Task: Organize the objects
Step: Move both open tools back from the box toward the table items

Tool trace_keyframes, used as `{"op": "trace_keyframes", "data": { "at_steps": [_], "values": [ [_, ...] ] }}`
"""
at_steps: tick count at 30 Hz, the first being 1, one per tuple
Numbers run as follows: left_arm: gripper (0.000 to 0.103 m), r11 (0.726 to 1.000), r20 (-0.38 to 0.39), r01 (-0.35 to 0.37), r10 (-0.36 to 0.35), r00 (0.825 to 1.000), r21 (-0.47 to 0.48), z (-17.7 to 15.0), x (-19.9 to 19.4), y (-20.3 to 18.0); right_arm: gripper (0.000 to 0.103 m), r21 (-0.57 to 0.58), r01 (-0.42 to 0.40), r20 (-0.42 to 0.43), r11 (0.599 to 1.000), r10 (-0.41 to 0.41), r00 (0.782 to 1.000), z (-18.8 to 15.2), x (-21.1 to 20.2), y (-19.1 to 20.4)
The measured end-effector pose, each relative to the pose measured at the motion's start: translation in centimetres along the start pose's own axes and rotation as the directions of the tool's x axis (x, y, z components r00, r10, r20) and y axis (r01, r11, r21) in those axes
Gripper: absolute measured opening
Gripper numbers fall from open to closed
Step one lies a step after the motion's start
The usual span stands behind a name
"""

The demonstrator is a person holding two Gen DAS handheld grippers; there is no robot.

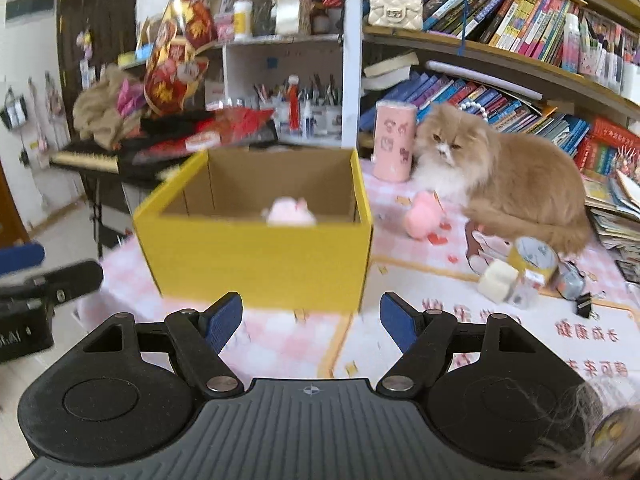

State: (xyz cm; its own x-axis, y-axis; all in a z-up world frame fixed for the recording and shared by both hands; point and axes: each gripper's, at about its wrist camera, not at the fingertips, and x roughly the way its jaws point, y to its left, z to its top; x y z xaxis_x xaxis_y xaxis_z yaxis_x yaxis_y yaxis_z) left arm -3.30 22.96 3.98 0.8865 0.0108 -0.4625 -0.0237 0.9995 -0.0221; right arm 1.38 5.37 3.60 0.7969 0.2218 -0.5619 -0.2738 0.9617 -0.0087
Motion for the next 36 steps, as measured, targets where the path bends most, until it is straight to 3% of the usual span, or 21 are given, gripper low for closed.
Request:
{"op": "trace_keyframes", "data": {
  "at_steps": [10,16,27,36],
  "values": [
    [0.076,1.0,-0.094,0.02,-0.02,0.995,-0.003,-3.4,-0.8,-0.7,0.074,-0.025,-0.01,-0.113,1.0,0.007,0.994,-4.8,-0.6,0.8],
    [0.076,0.998,-0.142,0.063,-0.06,0.988,0.022,-4.3,-0.2,-2.2,0.074,-0.015,0.033,-0.142,0.999,-0.034,0.989,-6.3,-1.1,-0.3],
    [0.076,0.975,-0.154,0.196,-0.178,0.972,0.108,-3.1,2.3,-8.4,0.074,0.088,0.158,-0.172,0.983,-0.141,0.975,-7.4,-1.5,-6.3],
    [0.076,0.956,-0.195,0.254,-0.224,0.955,0.146,-1.5,6.2,-15.5,0.074,0.123,0.197,-0.203,0.973,-0.17,0.964,-7.1,-0.2,-13.1]
  ]
}}
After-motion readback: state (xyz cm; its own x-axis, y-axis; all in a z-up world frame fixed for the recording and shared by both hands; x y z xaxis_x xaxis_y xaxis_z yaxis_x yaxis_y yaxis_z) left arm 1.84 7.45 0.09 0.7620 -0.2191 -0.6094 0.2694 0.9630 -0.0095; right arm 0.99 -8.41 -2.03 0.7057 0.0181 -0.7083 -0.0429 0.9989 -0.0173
